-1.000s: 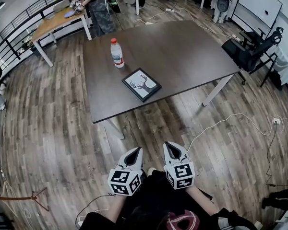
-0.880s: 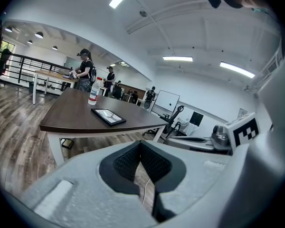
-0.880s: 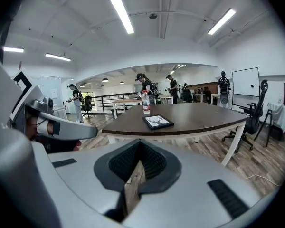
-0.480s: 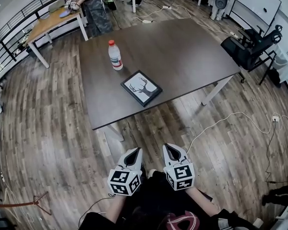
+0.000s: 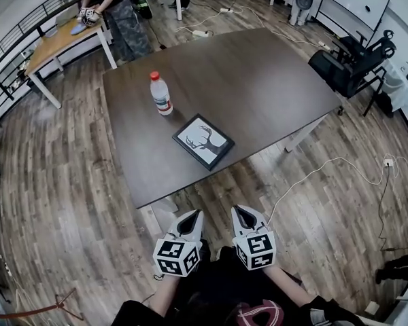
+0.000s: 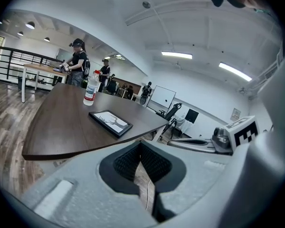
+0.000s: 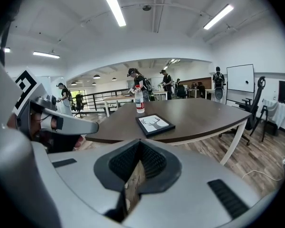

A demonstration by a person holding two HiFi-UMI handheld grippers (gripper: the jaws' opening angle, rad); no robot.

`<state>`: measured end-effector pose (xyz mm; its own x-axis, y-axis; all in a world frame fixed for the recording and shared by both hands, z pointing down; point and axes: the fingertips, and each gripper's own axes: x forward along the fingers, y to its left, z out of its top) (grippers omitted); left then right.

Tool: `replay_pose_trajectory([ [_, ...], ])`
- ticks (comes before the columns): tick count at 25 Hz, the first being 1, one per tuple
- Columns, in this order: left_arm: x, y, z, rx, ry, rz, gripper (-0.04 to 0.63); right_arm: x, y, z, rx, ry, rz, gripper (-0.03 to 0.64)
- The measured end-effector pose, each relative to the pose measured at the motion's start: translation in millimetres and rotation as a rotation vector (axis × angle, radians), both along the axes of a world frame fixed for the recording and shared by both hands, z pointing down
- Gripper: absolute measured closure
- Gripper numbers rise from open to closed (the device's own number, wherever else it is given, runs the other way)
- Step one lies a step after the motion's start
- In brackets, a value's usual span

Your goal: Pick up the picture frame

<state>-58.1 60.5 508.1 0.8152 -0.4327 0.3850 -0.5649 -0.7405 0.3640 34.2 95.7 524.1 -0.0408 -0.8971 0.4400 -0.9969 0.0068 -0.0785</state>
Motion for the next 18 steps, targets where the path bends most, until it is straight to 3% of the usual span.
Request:
replay_pose_trajectory([
  [18,5,-122,10,-0.024,-0.037,0.172,0.586,-7,-108,3,-0.029,0.022,0.145,0.611],
])
